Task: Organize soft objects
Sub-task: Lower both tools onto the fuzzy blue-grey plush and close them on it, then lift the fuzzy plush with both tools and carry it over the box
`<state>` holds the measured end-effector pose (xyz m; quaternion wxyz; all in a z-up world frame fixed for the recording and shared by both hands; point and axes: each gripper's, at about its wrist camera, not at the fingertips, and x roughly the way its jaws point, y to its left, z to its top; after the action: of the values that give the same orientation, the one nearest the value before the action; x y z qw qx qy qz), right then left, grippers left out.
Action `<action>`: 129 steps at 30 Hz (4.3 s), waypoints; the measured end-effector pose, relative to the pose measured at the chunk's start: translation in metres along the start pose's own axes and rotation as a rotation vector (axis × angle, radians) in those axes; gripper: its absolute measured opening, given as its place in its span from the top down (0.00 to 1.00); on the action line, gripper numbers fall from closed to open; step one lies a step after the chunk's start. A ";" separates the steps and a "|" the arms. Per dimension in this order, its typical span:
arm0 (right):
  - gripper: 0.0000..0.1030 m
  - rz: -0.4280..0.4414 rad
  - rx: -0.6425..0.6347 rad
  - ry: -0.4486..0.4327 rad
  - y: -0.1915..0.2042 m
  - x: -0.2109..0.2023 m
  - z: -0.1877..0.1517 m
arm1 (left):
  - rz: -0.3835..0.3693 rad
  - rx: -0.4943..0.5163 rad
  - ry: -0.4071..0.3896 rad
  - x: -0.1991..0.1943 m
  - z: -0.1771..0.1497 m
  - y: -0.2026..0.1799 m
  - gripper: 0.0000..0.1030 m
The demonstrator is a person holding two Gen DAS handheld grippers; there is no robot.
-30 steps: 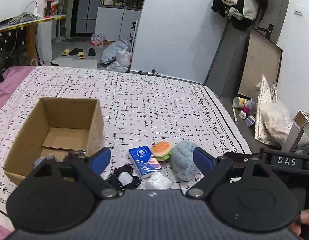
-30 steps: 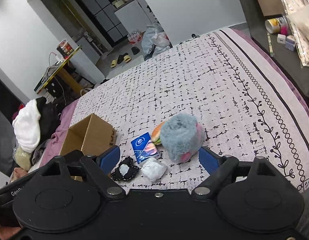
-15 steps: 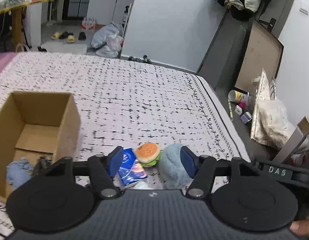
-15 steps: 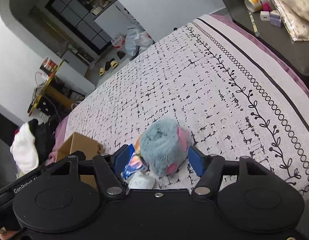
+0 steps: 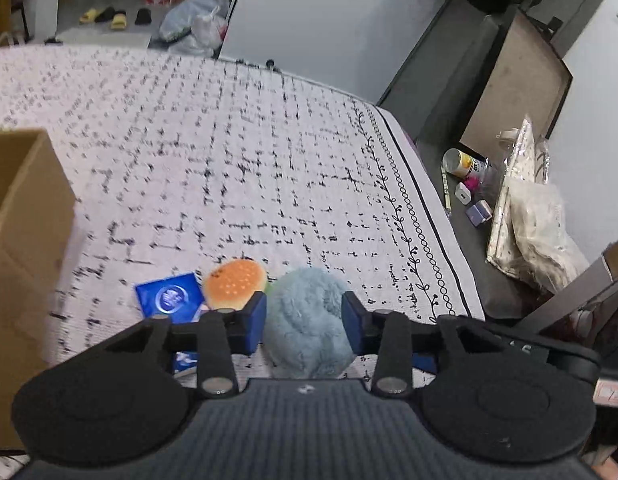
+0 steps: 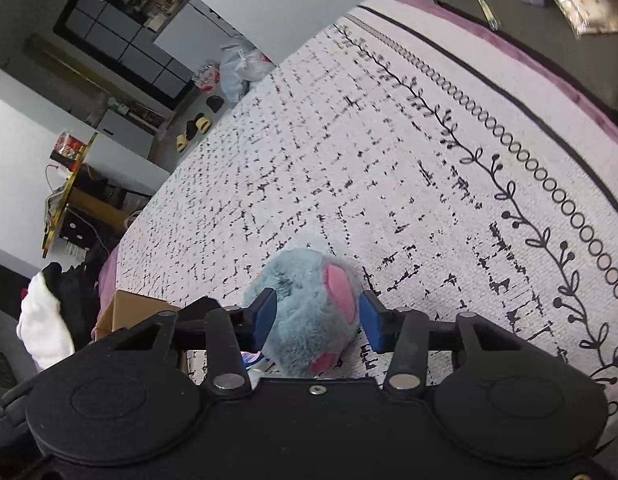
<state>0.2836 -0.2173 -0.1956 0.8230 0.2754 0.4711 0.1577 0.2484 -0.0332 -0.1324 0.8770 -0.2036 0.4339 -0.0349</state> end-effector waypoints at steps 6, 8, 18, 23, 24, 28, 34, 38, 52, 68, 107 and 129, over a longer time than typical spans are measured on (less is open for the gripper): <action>0.60 0.007 0.055 0.031 -0.007 0.017 0.004 | -0.007 -0.041 0.038 0.020 0.004 0.004 0.67; 0.60 0.009 0.065 0.039 -0.008 0.022 0.004 | -0.011 -0.053 0.047 0.026 0.005 0.007 0.67; 0.77 -0.014 0.077 0.061 -0.007 0.033 -0.003 | -0.036 -0.055 0.065 0.035 -0.003 0.019 0.85; 0.78 -0.007 0.042 0.051 0.008 0.018 -0.008 | -0.063 -0.025 0.031 0.015 -0.011 0.023 0.87; 0.78 -0.009 0.027 0.044 0.011 0.015 -0.010 | -0.075 -0.030 0.027 0.010 -0.012 0.024 0.87; 0.78 -0.017 -0.028 0.020 0.025 0.001 -0.014 | -0.105 -0.045 -0.001 -0.010 -0.016 0.027 0.87; 0.78 -0.030 -0.083 -0.002 0.045 -0.012 -0.019 | -0.119 -0.049 -0.039 -0.034 -0.016 0.025 0.87; 0.78 -0.035 -0.117 -0.023 0.059 -0.019 -0.019 | -0.138 -0.054 -0.065 -0.048 -0.013 0.027 0.87; 0.79 0.001 -0.225 -0.075 0.120 -0.040 -0.022 | -0.168 -0.071 -0.171 -0.107 0.005 0.047 0.87; 0.79 0.048 -0.303 -0.091 0.191 -0.032 -0.034 | -0.162 -0.090 -0.232 -0.155 0.030 0.093 0.87; 0.78 0.016 -0.376 0.062 0.283 0.091 -0.099 | -0.039 -0.330 -0.198 -0.147 0.039 0.250 0.86; 0.58 0.030 -0.402 0.082 0.281 0.104 -0.090 | 0.037 -0.382 -0.201 -0.134 0.043 0.259 0.57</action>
<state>0.2587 0.0885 -0.1338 0.8392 0.1059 0.4590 0.2719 0.1686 0.2497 -0.1096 0.8618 -0.3605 0.3466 0.0847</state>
